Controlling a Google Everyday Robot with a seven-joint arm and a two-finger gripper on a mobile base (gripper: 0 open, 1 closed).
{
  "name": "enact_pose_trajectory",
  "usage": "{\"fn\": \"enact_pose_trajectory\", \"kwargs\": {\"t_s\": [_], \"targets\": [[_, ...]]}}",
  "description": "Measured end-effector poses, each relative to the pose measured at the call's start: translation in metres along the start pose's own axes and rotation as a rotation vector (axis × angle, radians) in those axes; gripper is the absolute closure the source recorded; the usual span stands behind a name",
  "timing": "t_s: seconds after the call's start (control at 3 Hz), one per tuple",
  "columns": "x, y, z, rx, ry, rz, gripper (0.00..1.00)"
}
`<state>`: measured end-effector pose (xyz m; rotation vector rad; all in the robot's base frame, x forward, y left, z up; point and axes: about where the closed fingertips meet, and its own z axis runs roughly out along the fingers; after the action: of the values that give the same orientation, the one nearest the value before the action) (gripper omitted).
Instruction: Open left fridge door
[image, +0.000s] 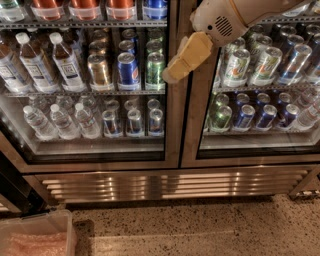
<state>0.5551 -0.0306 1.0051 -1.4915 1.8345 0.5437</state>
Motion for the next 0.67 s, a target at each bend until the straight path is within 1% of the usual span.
{"fn": "enact_pose_trajectory", "kwargs": {"t_s": [0.33, 0.67], "targets": [[0.0006, -0.0007, -0.0008, 0.000, 0.000, 0.000, 0.00], [-0.0025, -0.0058, -0.0016, 0.006, -0.013, -0.015, 0.00]]}}
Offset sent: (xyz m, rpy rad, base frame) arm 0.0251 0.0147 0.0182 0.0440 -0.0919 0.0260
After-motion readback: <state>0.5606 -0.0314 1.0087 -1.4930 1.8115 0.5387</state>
